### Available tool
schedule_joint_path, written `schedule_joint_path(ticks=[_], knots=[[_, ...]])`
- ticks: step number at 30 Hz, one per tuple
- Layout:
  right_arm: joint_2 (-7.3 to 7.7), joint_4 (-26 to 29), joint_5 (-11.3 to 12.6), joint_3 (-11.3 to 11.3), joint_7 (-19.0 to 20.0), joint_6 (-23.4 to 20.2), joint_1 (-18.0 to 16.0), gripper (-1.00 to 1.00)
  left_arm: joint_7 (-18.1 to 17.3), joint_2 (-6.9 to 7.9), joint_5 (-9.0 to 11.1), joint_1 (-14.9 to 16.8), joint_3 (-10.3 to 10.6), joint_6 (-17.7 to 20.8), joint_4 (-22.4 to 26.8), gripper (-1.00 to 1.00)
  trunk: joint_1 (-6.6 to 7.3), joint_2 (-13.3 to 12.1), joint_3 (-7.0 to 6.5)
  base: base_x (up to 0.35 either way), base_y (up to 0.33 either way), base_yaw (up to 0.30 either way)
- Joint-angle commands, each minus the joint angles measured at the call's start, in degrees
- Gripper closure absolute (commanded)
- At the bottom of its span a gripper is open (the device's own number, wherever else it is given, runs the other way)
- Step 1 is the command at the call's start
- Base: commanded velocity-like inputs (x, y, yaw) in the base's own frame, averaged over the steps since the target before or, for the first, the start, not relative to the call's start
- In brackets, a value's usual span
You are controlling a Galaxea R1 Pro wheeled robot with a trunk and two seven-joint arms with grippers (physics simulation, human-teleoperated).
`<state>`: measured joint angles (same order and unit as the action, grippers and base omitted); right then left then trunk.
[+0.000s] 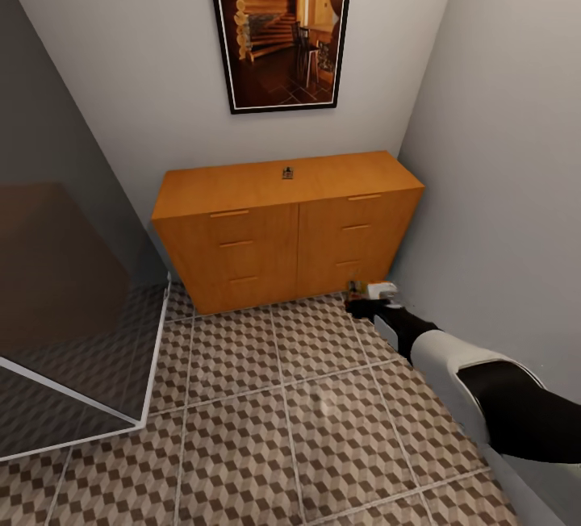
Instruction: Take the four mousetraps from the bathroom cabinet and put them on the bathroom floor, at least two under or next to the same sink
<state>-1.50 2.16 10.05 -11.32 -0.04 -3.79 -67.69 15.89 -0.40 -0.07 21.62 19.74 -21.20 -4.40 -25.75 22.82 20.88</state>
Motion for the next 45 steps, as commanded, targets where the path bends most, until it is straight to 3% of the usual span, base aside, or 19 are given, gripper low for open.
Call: schedule_joint_path(ticks=[1, 5, 11, 15, 19, 21, 23, 27, 29, 32, 40, 45], knots=[[0.05, -0.35, 0.78, -0.46, 1.12, 1.04, 2.15, 1.00, 0.29, -0.04, -0.04, 0.09, 0.39, -0.34, -0.26, -1.00, -0.04, 0.10, 0.08, 0.000, 0.000, 0.000], [0.10, -0.86, 0.77, -0.45, 2.46, 4.91, 6.64, 1.00, 0.29, -0.04, -0.04, 0.09, 0.39, -0.34, -0.25, -1.00, -0.04, 0.10, 0.08, 0.000, 0.000, 0.000], [0.05, -1.07, 0.65, -0.47, 3.24, 15.70, 16.96, 1.00, 0.29, -0.04, -0.02, 0.09, 0.39, -0.34, -0.26, -1.00, -0.04, 0.10, 0.08, 0.000, 0.000, 0.000], [0.01, -1.10, -1.28, -0.46, 3.34, 22.47, 23.79, 1.00, 0.29, -0.04, -0.02, 0.09, 0.39, -0.34, -0.24, -1.00, -0.04, 0.10, 0.08, 0.000, 0.000, 0.000], [0.08, -1.16, -4.51, -0.45, 3.34, 32.59, 31.68, 1.00, 0.29, -0.10, -0.09, 0.09, 0.39, -0.40, -0.19, -1.00, -0.04, 0.10, 0.08, 0.000, 0.000, 0.000], [0.08, -1.17, -4.84, -0.45, 3.33, 35.22, 33.70, 1.00, 0.29, -0.11, -0.09, 0.09, 0.39, -0.41, -0.18, -1.00, -0.04, 0.10, 0.08, 0.000, 0.000, 0.000], [0.14, -1.20, -5.26, -0.45, 3.30, 41.93, 38.41, 1.00, 0.29, -0.19, -0.10, 0.09, 0.39, -0.42, -0.18, -1.00, -0.04, 0.10, 0.08, 0.000, 0.000, 0.000], [0.05, -1.24, -5.42, -0.47, 3.16, 50.84, 44.00, 1.00, 0.29, -0.38, -0.10, 0.09, 0.39, -0.60, -0.12, -1.00, -0.04, 0.10, 0.08, 0.000, 0.000, 0.000], [-0.08, -1.26, -5.45, -0.47, 2.88, 57.43, 47.51, 1.00, 0.29, -0.48, -0.08, 0.09, 0.34, -0.76, -0.08, -1.00, -0.04, 0.10, 0.08, 0.000, 0.000, 0.000], [0.02, -1.28, -5.41, -0.44, 2.57, 62.74, 51.57, 1.00, 0.29, -0.55, -0.09, 0.09, 0.23, -0.94, 0.10, -1.00, -0.04, 0.10, 0.08, 0.000, 0.000, 0.000], [0.18, -1.12, -5.39, -0.30, 2.44, 63.79, 52.77, 1.00, 0.87, -1.27, 0.09, 0.01, -0.17, -0.83, 4.53, -1.00, -0.04, 0.10, 0.08, 0.000, 0.000, 0.000], [0.26, -1.11, -5.39, -0.28, 2.42, 63.79, 52.83, 1.00, 1.11, -2.01, 2.67, 0.01, -0.28, -0.55, 9.32, -1.00, -0.04, 0.10, 0.08, 0.000, 0.000, 0.000]])
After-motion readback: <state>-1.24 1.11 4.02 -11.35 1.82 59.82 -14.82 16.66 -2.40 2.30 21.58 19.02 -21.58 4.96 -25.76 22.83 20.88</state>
